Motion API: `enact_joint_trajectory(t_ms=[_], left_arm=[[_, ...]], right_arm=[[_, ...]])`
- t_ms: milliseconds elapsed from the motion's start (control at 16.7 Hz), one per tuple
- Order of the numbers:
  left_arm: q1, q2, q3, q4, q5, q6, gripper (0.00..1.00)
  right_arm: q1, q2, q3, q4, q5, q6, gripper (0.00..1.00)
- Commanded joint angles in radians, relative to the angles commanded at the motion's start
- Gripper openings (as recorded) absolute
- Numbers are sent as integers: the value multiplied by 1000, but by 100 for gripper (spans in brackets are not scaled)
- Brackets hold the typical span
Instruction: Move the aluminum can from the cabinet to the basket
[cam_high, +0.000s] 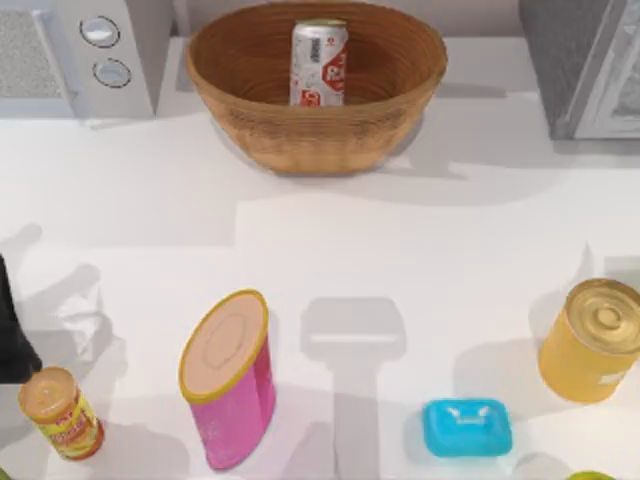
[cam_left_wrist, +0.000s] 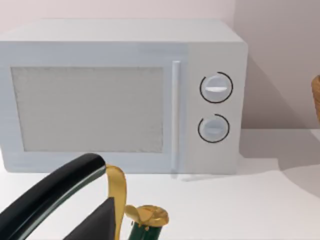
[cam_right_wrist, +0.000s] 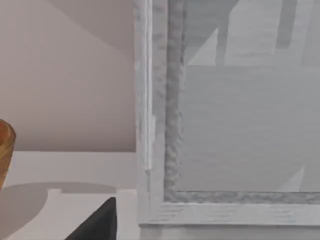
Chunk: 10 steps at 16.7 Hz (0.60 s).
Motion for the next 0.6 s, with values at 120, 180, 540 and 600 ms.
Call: enact_joint_trajectory(t_ms=[120,180,540,600], left_arm=[[0,0,0,0,0,0,100],[0,0,0,0,0,0,100],[0,0,0,0,0,0,100],[0,0,0,0,0,0,100]], right_arm=[[-34,-140,-170,40,-39,0,100],[-49,-201,-239,58,-57,1,100],[-96,-386,-429,113,-112,1,100],[-96,-386,-429,113,-112,1,100]])
